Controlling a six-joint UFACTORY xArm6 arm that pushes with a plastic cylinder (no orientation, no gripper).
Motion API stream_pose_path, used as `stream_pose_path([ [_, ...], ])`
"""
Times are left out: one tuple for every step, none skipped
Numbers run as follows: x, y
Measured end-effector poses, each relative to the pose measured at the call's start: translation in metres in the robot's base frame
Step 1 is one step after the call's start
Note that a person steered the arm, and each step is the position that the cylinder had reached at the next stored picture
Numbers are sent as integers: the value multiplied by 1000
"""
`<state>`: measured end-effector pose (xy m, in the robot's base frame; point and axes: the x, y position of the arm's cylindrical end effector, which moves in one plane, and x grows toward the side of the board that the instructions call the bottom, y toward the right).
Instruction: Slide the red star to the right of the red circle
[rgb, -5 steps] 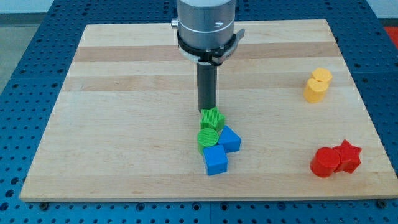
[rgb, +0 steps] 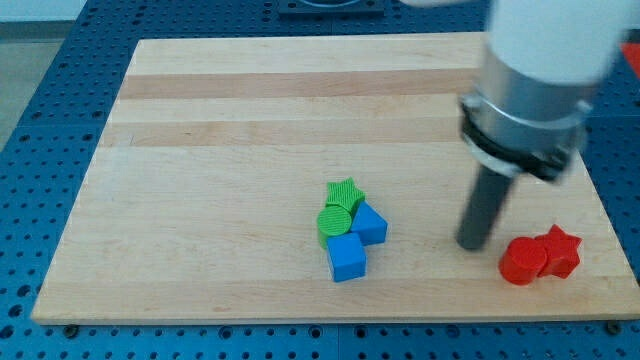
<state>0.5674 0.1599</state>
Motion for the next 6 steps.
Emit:
stream_pose_path([
  [7, 13],
  [-14, 27],
  [-25, 30],
  [-35, 53],
  [10, 102],
  [31, 120],
])
